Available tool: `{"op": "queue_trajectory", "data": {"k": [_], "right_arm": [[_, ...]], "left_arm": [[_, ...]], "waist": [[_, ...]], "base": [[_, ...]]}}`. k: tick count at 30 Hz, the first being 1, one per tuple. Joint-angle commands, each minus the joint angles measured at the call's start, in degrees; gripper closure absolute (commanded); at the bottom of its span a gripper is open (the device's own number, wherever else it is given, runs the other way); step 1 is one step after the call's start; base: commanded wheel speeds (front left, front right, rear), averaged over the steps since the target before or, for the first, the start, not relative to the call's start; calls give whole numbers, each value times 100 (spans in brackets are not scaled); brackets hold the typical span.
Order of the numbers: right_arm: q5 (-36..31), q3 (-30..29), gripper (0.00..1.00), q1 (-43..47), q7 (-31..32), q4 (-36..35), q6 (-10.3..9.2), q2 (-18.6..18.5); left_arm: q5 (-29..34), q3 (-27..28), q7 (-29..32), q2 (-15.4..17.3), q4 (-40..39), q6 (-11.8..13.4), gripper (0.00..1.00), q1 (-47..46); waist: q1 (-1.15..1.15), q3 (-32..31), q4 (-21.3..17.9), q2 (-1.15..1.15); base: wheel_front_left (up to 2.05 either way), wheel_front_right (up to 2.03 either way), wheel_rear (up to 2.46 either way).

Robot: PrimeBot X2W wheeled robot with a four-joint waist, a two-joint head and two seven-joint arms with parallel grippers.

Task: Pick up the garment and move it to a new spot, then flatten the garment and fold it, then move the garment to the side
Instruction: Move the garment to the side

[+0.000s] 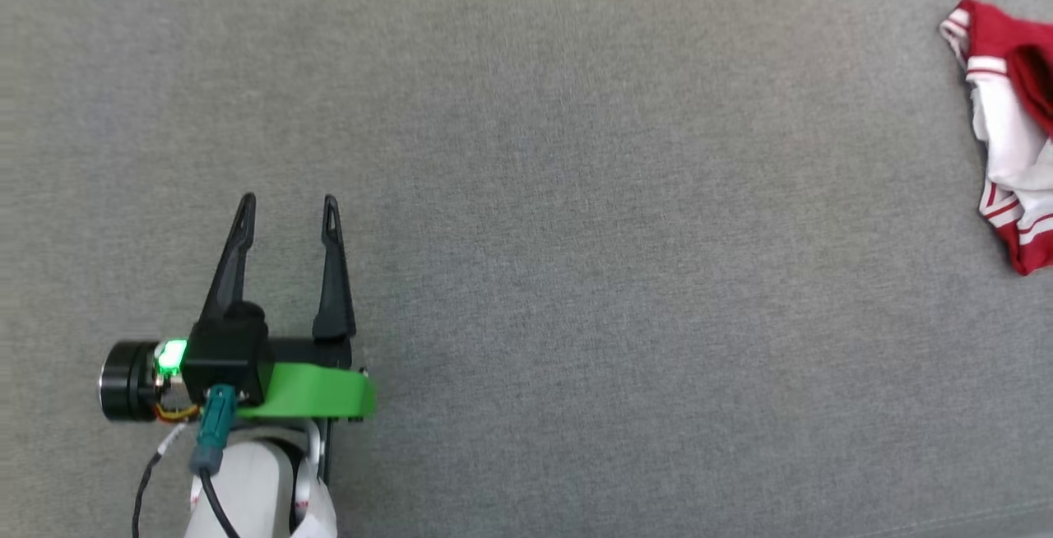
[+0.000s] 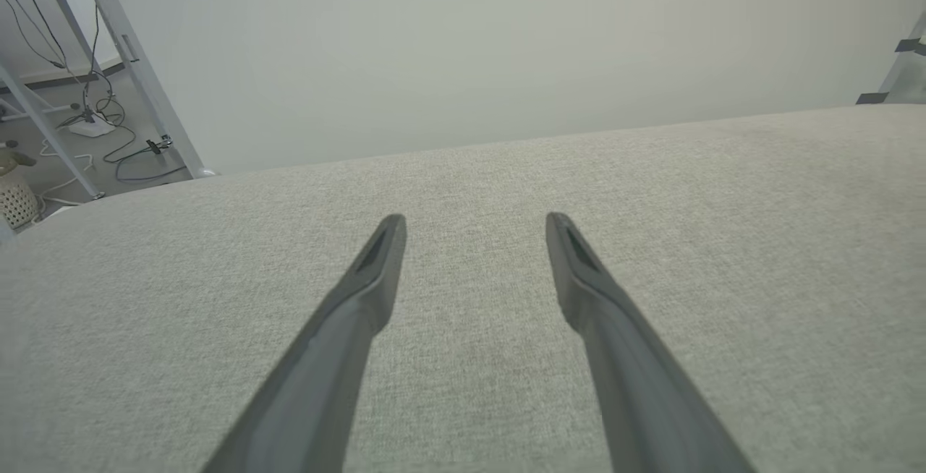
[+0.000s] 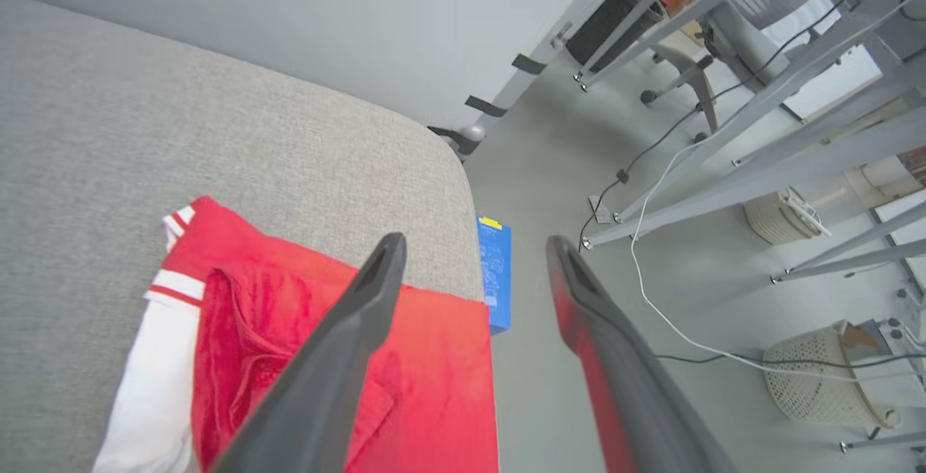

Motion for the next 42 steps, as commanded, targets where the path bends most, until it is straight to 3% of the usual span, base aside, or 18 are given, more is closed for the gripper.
{"op": "queue_trajectory", "data": {"k": [1, 6, 13, 19, 29, 34, 42], "right_arm": [[-108, -12, 0, 180, -145, -181, -4, 129], [-386, -347, 0, 493, -787, -724, -4, 542], [-1000, -940, 0, 1194, -1597, -1468, -4, 1482], [-1294, -1424, 0, 2049, -1835, -2365, -4, 2532], [-1418, -1791, 0, 3620, -1869, -3046, -4, 3796], [-1469, -1917, 0, 4334, -1869, -3193, -4, 4174], [-1577, -2171, 0, 5094, -1870, -3408, -4, 4403]], "left_arm": [[-24, 35, -33, -25, 29, 48, 0, 141], [-56, 53, -33, -57, 76, 75, 0, 408], [-91, 36, -33, -118, 105, 114, 0, 683], [-110, -9, -33, -162, 127, 127, 0, 839], [-248, 84, -33, -185, 374, 81, 0, 956], [-284, 130, -33, -183, 503, 19, 0, 1044], [-323, 130, -33, -205, 662, -79, 0, 1178]], "waist": [[0, -539, 141, 0], [0, -942, 273, 0], [0, -1399, 547, 0], [0, -1664, 763, 0], [0, -1997, 1010, 0], [0, -2158, 1059, 0], [0, -2354, 1092, 0]], "base": [[0, 0, 0], [0, 0, 0], [0, 0, 0], [0, 0, 0], [0, 0, 0], [0, 0, 0], [0, 0, 0]]}}
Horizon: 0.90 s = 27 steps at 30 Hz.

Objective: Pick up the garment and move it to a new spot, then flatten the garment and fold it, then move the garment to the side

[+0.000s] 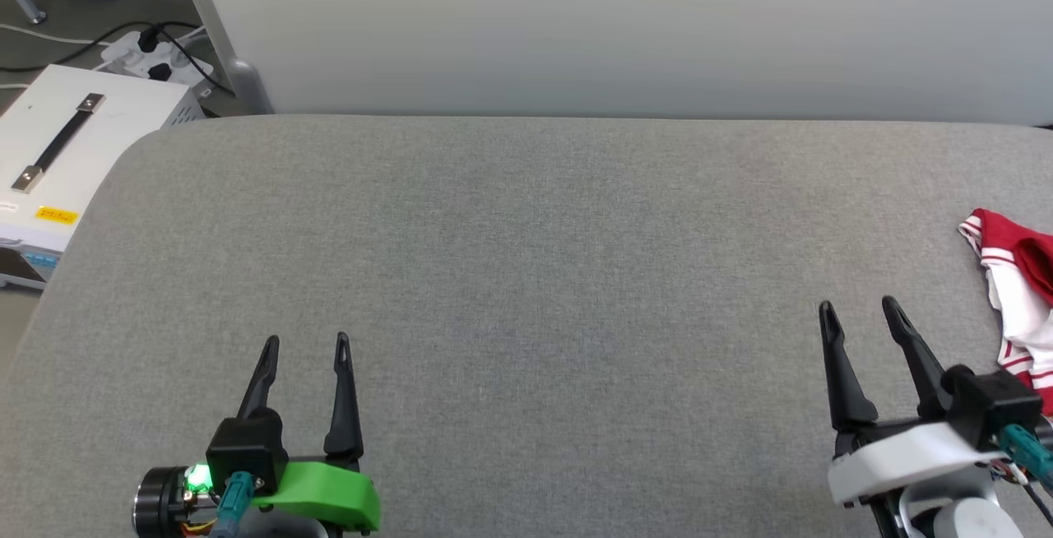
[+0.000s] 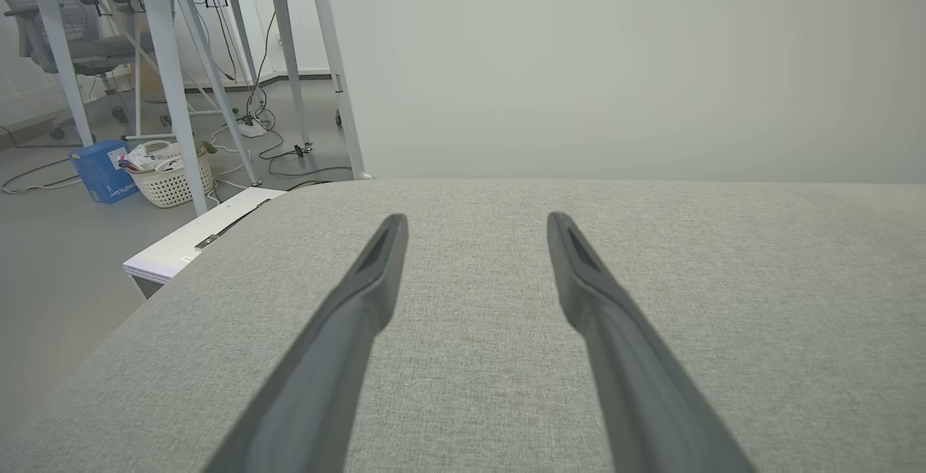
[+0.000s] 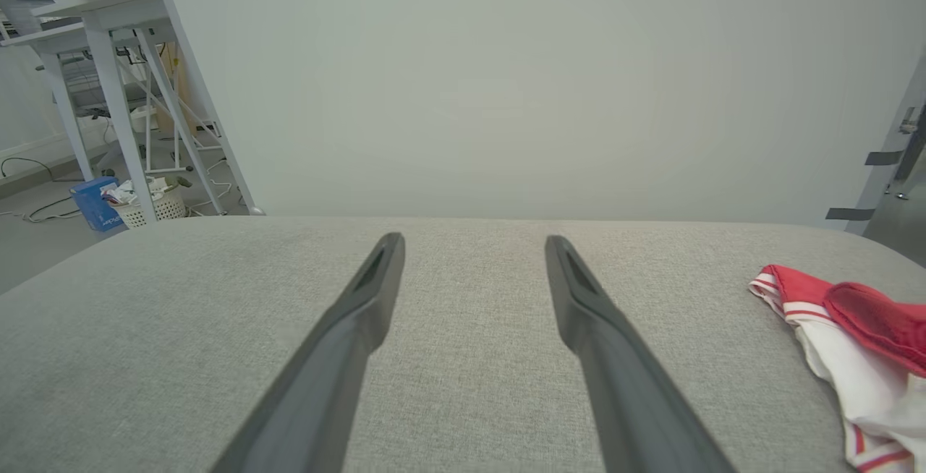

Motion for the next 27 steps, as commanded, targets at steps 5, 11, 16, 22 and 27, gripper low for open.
{"op": "queue_trajectory", "data": {"k": [5, 11, 16, 22, 27], "right_arm": [[-69, -123, 0, 386, -34, -209, -4, 74], [-105, -203, 0, 661, -34, -308, -4, 147], [-129, -223, 0, 762, -34, -301, -4, 185], [-82, -207, 100, 712, 15, -267, 0, 188], [-128, -206, 100, 689, 73, -280, 0, 195]], "left_arm": [[-35, 22, -33, -44, 80, -70, 0, 141], [-41, 21, -33, -59, 119, -122, 0, 189], [-31, 29, -33, -71, 140, -147, 0, 181], [-36, 4, 21, -59, 137, -131, 100, 109], [-15, 16, 80, -64, 116, -135, 100, 96]], "waist": [[0, -126, 36, 0], [0, -173, 40, 0], [0, -172, 45, 0], [0, -171, 43, 0], [0, -170, 34, 0]], "base": [[0, 0, 0], [0, 0, 0], [0, 0, 0], [0, 0, 0], [0, 0, 0]]}}
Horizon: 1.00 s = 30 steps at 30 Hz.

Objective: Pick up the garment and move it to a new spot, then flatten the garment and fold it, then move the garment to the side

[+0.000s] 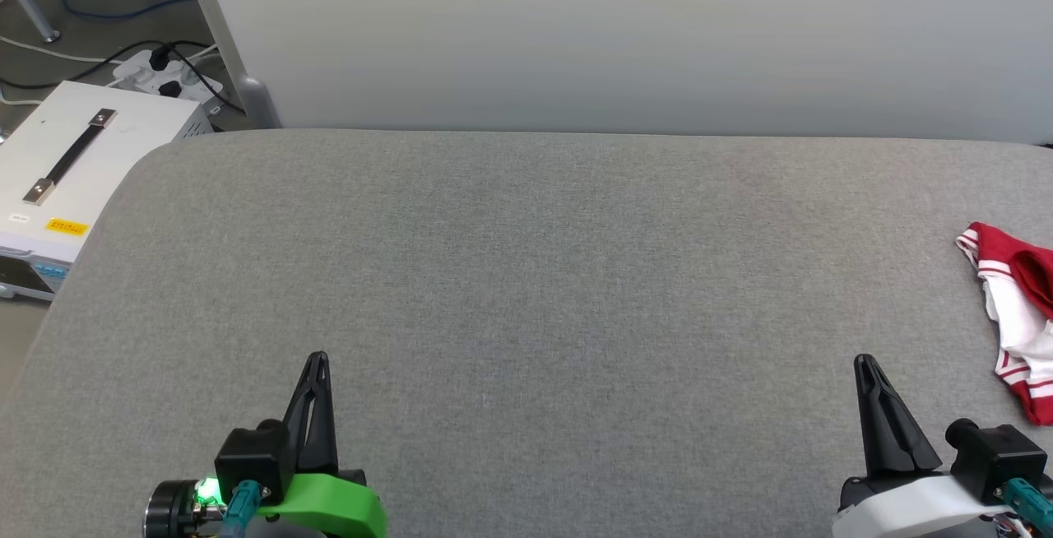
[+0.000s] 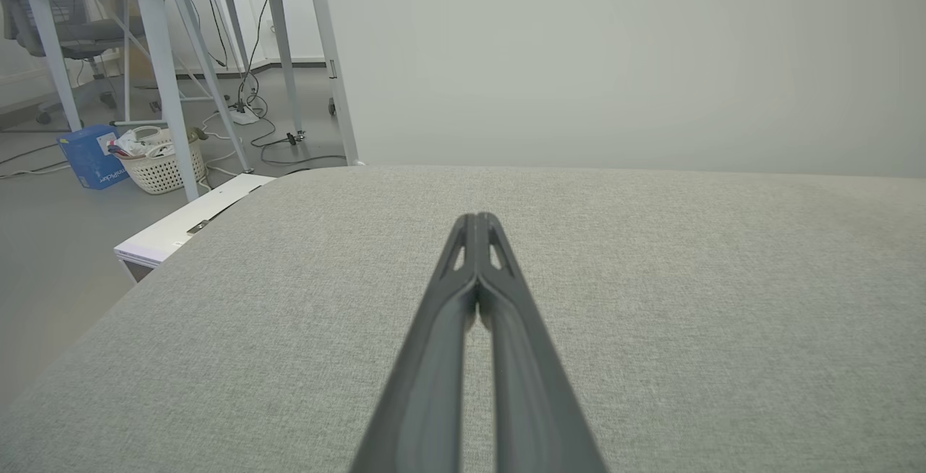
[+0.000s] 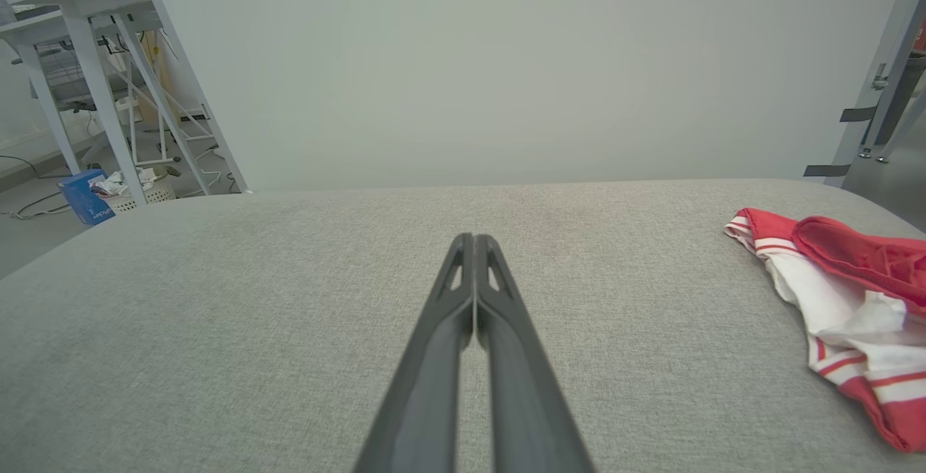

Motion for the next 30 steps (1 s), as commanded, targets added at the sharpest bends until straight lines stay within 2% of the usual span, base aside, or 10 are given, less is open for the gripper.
{"op": "queue_trajectory", "data": {"k": [1, 30], "right_arm": [[-62, 2, 100, -33, 38, -18, 0, 8], [-362, 13, 100, -182, 416, -102, -1, 51]], "left_arm": [[29, 18, 32, -6, -21, -5, 100, -17], [160, 101, 409, -40, -161, -29, 100, -99]], "waist": [[0, 0, -3, 0], [0, 6, -63, 0]], "base": [[0, 0, 0], [0, 0, 0]]}}
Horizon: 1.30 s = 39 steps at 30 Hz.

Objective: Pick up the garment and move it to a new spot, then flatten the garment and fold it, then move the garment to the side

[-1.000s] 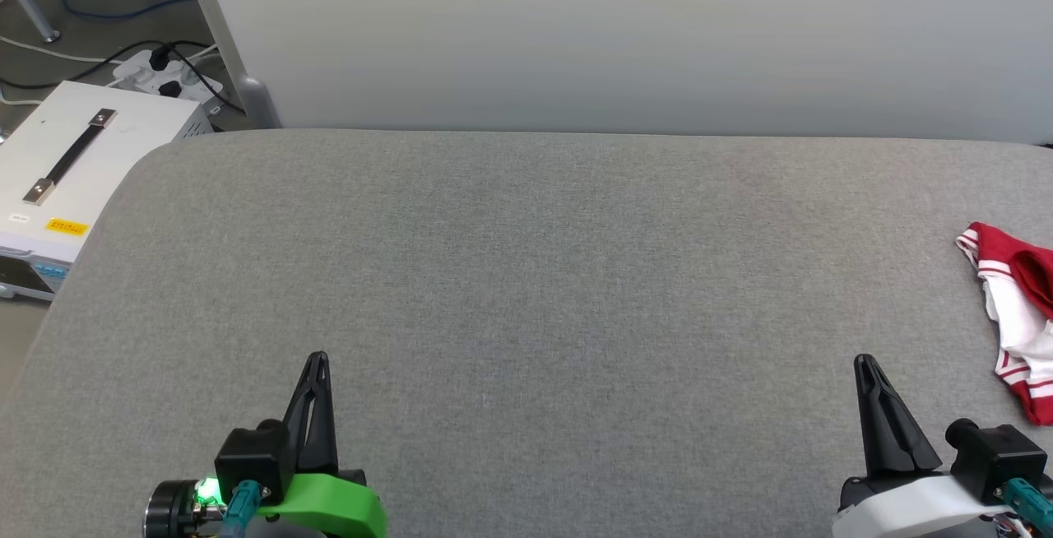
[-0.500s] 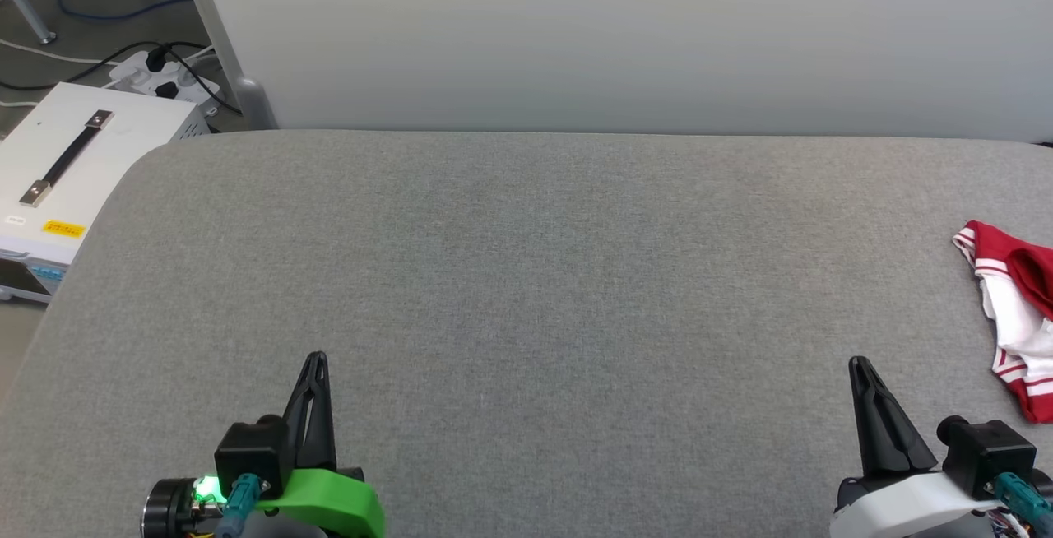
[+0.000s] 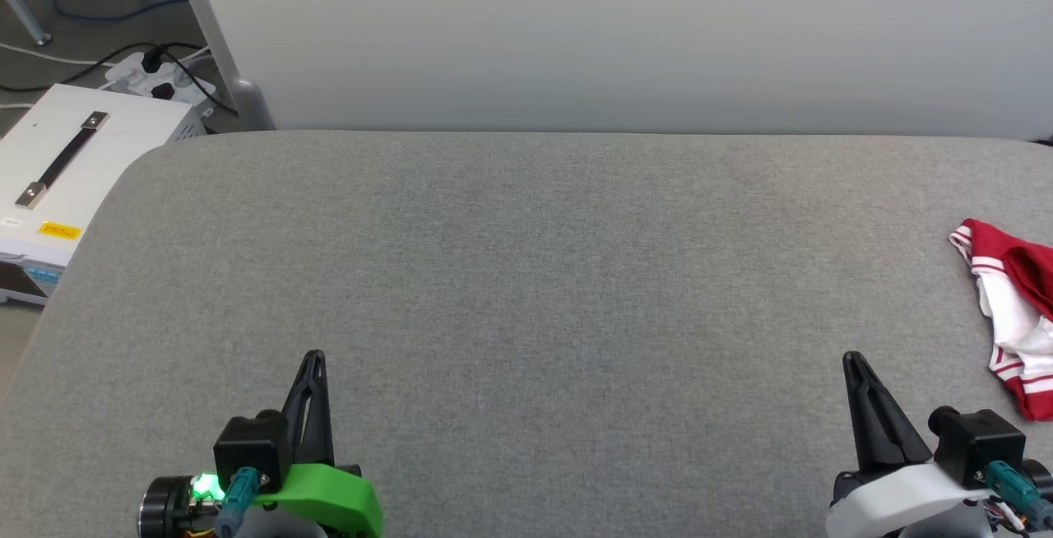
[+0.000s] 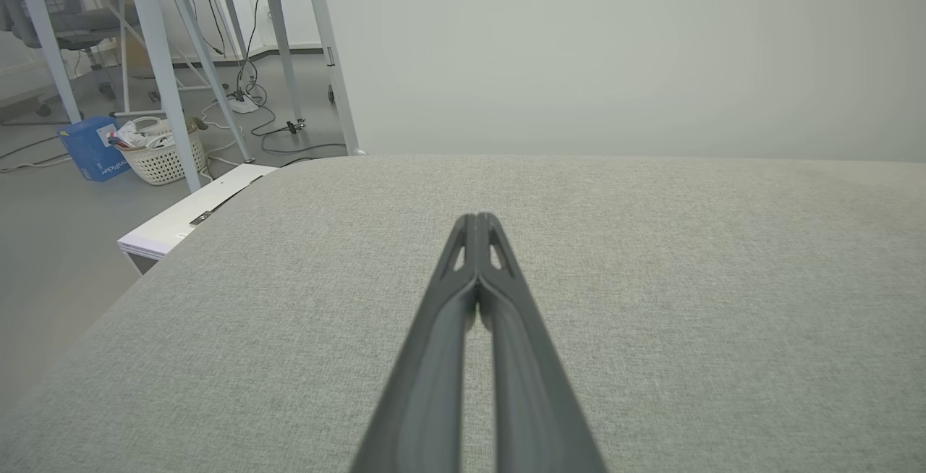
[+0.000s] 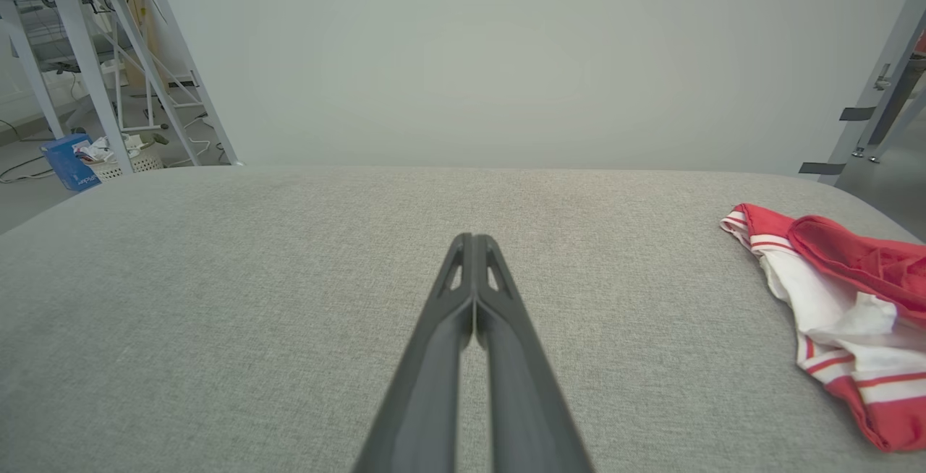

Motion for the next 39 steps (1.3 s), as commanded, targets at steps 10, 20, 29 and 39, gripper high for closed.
{"op": "queue_trajectory", "data": {"k": [10, 20, 29, 39], "right_arm": [[-150, 10, 100, -153, 144, -71, -2, 23], [-240, 13, 100, -198, 259, -96, -2, 36], [-322, 16, 100, -239, 361, -119, -2, 47], [-413, 19, 100, -284, 476, -145, -3, 60]], "left_arm": [[100, 47, 143, -30, -70, -36, 100, -113], [140, 72, 258, -40, -112, -43, 100, -138], [176, 94, 360, -49, -150, -49, 100, -160], [216, 119, 474, -60, -193, -57, 100, -185]], "waist": [[0, 2, -19, 0], [0, 4, -37, 0], [0, 5, -53, 0], [0, 7, -71, 0]], "base": [[0, 0, 0], [0, 0, 0], [0, 0, 0], [0, 0, 0]]}}
